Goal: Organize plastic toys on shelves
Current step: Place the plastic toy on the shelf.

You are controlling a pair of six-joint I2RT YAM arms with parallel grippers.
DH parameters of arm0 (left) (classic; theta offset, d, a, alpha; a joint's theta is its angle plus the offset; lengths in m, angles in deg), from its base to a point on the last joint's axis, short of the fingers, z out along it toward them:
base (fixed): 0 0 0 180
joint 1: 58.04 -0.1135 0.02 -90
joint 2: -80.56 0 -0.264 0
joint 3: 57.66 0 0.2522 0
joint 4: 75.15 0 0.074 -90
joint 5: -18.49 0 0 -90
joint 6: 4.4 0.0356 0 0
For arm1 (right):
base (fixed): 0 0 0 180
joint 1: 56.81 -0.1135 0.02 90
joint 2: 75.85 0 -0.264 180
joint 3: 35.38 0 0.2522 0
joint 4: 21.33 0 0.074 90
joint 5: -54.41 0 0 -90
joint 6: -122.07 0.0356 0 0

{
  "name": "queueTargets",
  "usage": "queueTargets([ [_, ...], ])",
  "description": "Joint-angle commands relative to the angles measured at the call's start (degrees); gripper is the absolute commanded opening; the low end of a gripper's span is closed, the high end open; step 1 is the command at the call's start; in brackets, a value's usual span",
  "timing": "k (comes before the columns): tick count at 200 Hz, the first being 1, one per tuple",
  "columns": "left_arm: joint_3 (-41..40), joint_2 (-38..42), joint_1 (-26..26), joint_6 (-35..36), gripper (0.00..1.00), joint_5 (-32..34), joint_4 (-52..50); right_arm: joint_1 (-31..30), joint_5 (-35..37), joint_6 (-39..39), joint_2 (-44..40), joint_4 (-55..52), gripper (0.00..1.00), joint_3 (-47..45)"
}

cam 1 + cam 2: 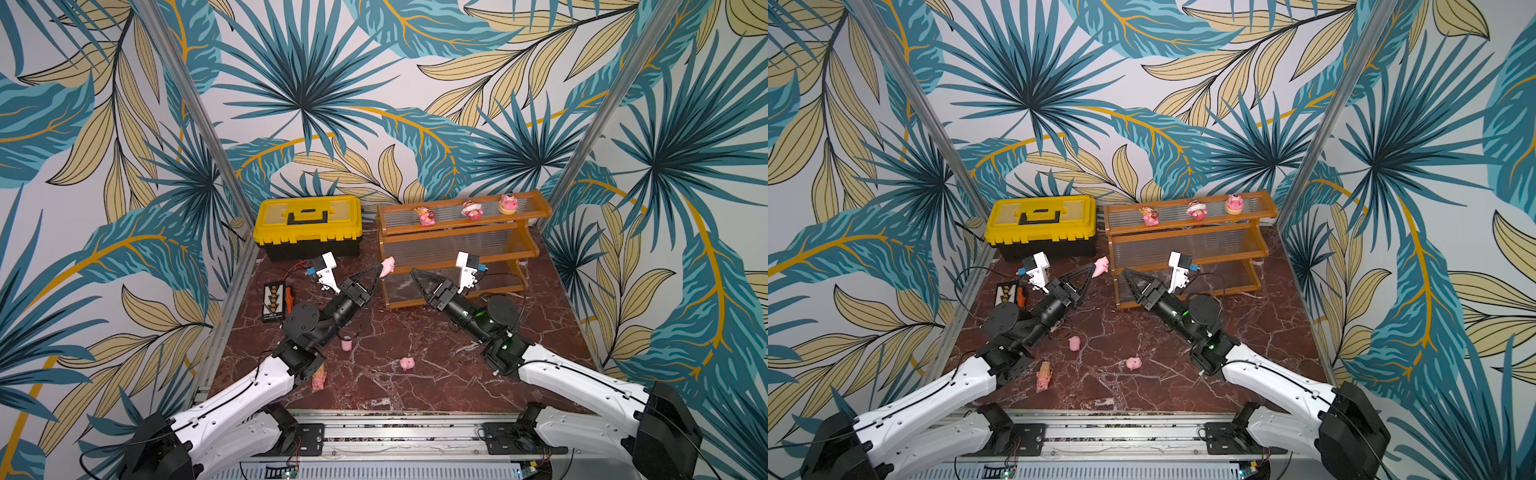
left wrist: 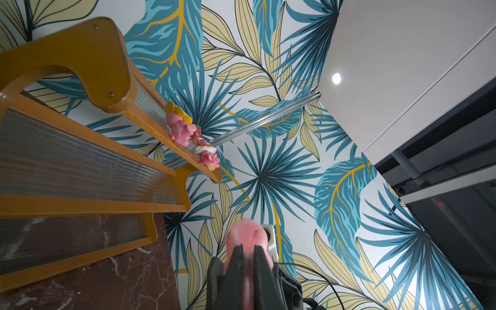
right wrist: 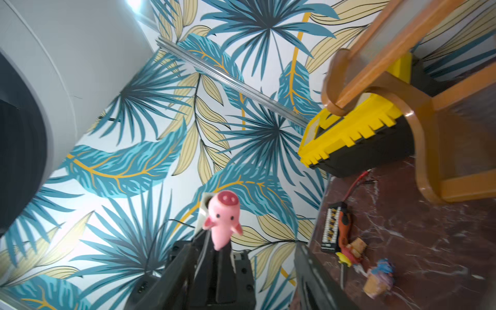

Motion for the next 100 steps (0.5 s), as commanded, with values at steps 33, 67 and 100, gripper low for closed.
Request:
queueTargets([
  [33,5.76,-1.24,2.72,-2.00,0.00,7.43,5.48,-4.33,0.99,1.74,3.44,5.79,0.56,7.19],
  [67,6.57,-2.53,3.81,-2.58,0.00,9.04,7.33,-6.25,3.37,0.26,4.81,3.35,0.50,9.28],
  [100,7.35,-3.12,5.17,-2.24,0.00,10.91,7.04,-7.46,3.94,-1.55,7.03,2.52,0.46,12.13],
])
